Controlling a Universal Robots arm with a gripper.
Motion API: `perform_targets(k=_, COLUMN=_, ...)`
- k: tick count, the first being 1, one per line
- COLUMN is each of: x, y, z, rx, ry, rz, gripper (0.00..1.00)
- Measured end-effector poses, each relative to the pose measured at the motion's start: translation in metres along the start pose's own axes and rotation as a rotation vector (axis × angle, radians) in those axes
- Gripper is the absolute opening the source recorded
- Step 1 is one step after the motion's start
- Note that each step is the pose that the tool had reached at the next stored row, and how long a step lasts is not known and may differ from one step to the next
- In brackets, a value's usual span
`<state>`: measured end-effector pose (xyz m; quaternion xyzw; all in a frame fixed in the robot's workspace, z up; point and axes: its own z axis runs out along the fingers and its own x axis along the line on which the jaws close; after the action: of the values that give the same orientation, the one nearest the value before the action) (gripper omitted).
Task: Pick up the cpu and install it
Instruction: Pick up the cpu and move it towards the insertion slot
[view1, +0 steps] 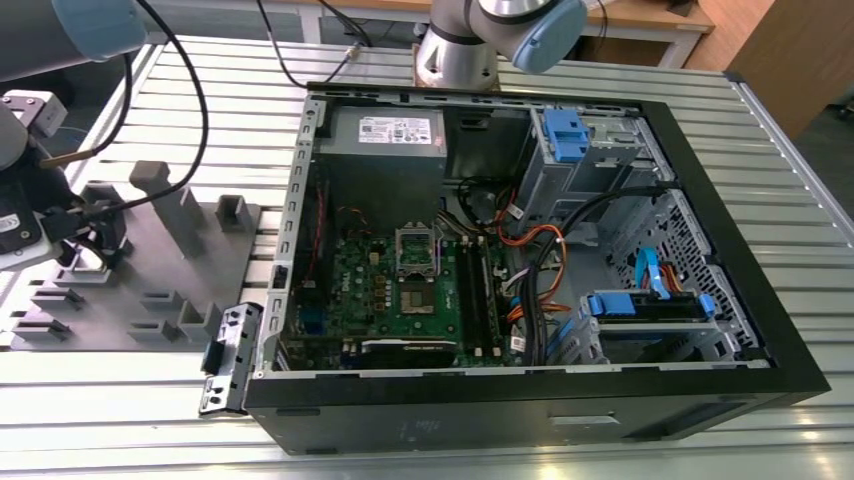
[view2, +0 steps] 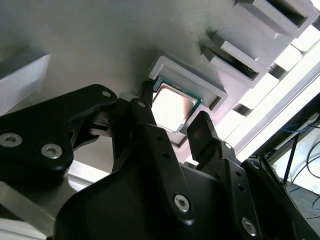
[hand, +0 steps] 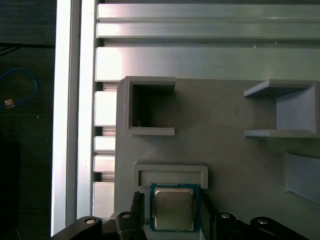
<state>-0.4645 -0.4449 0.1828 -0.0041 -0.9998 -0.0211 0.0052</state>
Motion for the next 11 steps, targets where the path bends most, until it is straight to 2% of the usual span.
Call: perform_targets(k=11, x=0.0001, y=-0.0001, z=0.0025, rx=-0.0001, ry=-0.0001, rz=0.0, gripper=0.55)
